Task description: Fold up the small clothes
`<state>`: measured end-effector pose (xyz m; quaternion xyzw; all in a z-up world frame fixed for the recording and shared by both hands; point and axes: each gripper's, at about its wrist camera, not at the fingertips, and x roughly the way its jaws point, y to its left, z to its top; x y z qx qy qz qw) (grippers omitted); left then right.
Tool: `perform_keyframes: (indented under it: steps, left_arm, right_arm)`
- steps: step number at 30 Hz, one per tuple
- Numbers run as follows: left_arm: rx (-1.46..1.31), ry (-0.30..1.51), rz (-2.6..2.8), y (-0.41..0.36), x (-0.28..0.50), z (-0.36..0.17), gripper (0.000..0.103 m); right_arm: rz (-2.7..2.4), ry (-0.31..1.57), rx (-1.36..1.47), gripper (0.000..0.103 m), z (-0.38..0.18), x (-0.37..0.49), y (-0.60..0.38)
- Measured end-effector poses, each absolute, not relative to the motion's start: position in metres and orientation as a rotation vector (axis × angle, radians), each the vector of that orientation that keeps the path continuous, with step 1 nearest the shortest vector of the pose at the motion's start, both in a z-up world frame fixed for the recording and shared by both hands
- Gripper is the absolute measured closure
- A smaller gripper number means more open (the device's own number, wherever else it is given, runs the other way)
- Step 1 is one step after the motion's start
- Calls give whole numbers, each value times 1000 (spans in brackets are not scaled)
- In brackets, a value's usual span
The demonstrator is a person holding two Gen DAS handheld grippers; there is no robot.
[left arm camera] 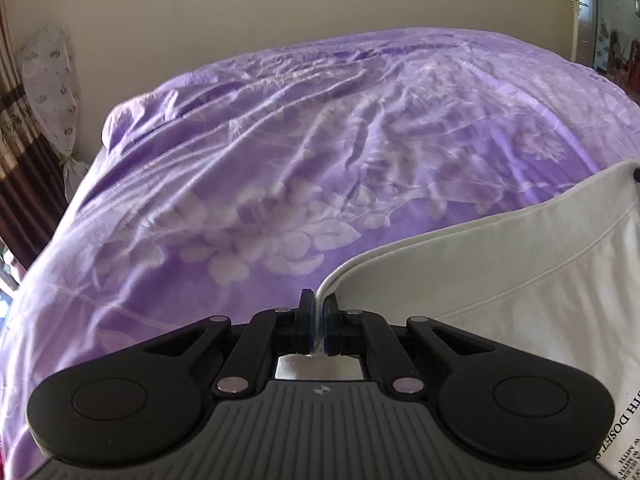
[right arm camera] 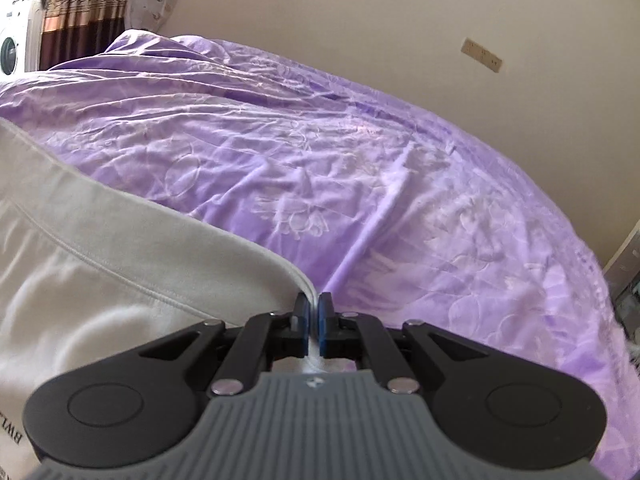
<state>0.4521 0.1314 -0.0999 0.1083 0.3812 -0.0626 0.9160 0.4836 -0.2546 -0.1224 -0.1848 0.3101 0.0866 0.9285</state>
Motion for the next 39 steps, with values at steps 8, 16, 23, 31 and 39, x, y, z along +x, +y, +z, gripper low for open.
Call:
perform_keyframes:
  steps: [8, 16, 23, 31, 39]
  left_arm:
    - [200, 852, -97, 132, 473, -131, 87]
    - [94, 829, -44, 158, 451, -103, 46]
    - [-73, 848, -48, 169, 384, -55, 51]
    - [-287, 824, 21, 185, 284, -43, 40]
    - [-619, 814, 119, 222, 227, -83, 33]
  right_arm:
    - [162, 701, -376, 103, -155, 508, -255]
    - [94, 695, -230, 51, -139, 510, -275]
    - [80, 762, -79, 52, -101, 456, -295]
    - [54, 824, 115, 45, -95, 342, -313]
    - [-51, 866, 461, 42, -122, 262, -358]
